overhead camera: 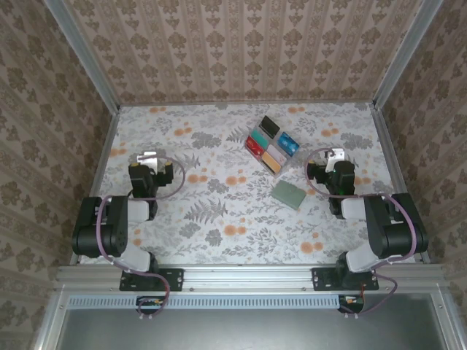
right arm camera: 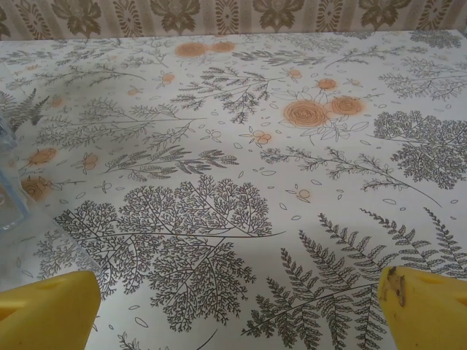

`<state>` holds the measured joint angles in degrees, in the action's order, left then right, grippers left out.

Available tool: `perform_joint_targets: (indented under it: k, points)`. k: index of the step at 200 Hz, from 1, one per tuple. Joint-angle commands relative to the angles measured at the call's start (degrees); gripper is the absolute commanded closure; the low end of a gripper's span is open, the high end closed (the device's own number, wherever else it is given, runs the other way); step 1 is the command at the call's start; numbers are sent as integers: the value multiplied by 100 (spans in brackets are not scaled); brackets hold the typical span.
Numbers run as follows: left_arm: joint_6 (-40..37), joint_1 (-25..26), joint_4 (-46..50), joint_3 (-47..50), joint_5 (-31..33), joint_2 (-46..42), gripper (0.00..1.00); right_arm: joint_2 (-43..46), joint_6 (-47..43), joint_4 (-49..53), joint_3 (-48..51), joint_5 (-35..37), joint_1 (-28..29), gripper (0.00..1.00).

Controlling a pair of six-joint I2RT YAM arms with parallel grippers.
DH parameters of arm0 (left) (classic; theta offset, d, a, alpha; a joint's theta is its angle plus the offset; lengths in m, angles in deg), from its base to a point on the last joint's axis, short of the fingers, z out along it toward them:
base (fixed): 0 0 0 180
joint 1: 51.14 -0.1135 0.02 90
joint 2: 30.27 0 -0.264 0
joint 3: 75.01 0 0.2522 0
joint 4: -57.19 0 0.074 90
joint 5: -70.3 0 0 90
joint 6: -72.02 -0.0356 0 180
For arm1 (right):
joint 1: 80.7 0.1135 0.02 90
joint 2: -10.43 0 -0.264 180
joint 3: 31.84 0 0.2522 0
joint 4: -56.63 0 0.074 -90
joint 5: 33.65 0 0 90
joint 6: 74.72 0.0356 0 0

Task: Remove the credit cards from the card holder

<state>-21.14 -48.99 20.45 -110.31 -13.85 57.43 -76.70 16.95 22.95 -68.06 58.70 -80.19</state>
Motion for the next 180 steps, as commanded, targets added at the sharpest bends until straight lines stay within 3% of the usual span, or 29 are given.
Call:
perform_joint_targets:
  k: [1,180]
  points:
    - [79,-18,27,-133,19,53,0,-49,17,-116,-110,-42,-20,0]
    - [92,-34,-61,-67,18,29,0,-32,19,-168,-76,-42,-25,0]
